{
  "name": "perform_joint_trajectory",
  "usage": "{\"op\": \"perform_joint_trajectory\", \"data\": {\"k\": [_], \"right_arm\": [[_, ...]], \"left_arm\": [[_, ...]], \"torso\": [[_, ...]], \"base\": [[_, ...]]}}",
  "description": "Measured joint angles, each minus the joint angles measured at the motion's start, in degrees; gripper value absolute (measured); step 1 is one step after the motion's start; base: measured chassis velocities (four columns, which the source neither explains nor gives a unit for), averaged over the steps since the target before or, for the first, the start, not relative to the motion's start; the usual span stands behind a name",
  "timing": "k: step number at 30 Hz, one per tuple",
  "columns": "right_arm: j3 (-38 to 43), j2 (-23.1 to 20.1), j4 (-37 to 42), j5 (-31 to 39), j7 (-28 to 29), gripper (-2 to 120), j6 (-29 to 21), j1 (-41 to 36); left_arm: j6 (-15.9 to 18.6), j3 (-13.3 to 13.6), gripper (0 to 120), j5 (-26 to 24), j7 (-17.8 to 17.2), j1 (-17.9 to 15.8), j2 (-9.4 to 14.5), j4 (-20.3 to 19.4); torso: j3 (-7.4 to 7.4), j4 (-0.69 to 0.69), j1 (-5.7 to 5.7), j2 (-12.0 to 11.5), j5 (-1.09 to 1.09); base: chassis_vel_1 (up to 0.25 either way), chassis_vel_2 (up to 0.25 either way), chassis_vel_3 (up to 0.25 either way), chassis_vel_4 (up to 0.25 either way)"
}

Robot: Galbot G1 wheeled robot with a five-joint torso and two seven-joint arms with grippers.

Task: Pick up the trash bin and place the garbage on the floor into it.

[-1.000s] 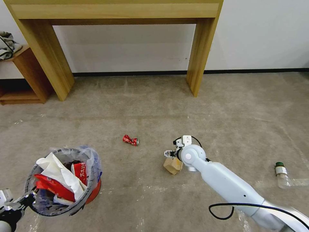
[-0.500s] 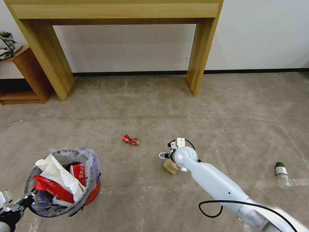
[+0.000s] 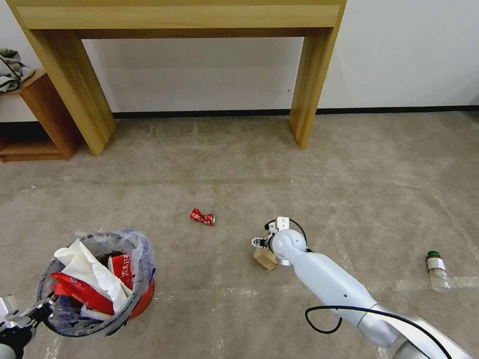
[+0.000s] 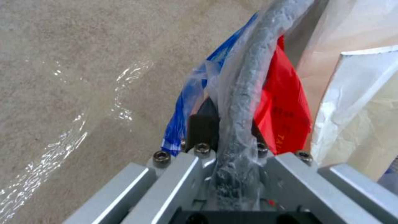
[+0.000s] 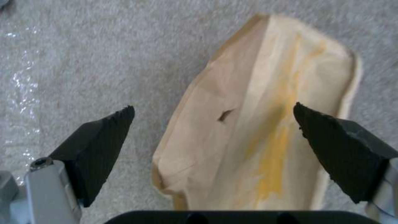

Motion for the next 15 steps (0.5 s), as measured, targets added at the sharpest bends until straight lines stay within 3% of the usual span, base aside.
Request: {"op": "perform_joint_trajectory", "data": {"k": [15], "right_arm": [[0.6,1.1,-4.5,-3.2,-1.2,98,0.7,-0.4]], "left_arm": [[-0.1,0.3,1,0.1,0.4,0.0,-0.2,0.1]], "torso": [[0.0,0.0,0.0,0.0,0.0]], "base": [[0.0,0.0,0.0,0.0]]}}
